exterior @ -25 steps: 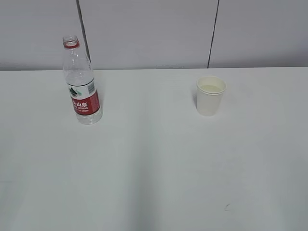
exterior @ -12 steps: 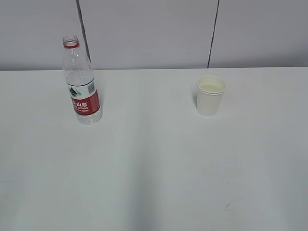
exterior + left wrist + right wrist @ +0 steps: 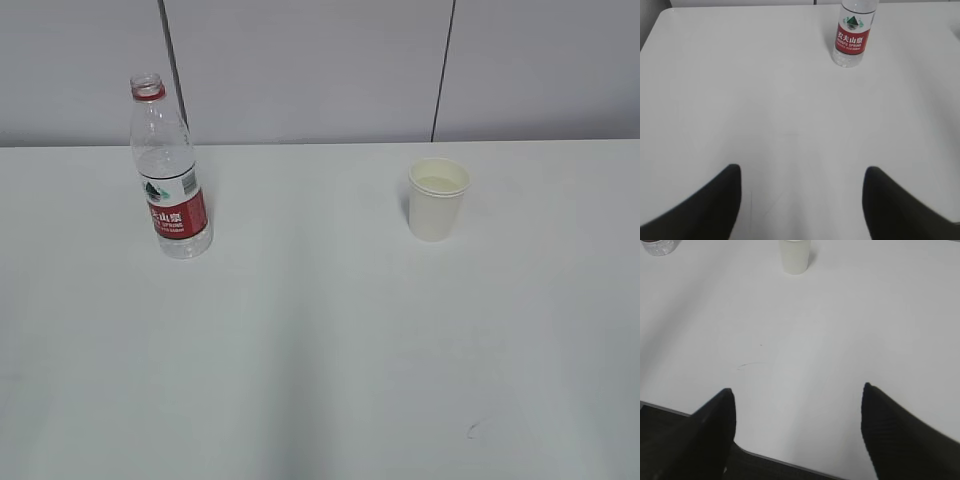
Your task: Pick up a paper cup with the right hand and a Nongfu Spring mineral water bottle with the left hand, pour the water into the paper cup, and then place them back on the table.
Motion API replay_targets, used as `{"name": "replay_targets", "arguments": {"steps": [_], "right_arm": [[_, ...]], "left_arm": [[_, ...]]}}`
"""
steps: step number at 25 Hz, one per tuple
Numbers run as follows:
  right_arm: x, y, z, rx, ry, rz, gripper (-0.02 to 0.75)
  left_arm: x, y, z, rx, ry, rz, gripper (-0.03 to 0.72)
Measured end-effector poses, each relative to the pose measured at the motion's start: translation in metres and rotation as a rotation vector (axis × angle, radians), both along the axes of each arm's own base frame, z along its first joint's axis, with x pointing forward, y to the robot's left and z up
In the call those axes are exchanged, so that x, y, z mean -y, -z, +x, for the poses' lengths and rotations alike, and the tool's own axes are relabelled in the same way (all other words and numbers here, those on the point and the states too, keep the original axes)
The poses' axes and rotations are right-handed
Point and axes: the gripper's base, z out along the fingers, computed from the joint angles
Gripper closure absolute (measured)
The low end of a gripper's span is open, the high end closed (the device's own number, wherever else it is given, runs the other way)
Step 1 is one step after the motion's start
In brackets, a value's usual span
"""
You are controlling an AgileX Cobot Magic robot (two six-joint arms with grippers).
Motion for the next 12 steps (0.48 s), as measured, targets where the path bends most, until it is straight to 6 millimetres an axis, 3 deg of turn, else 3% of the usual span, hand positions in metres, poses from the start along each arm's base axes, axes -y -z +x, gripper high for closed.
{"name": "replay_targets", "arguments": {"steps": [12], "right_arm": [[-0.0001, 0.0000, 0.0000, 0.000, 0.010, 0.000, 0.155]], "left_arm": [[0.0000, 0.0000, 0.0000, 0.000, 0.000, 0.000, 0.258]]}}
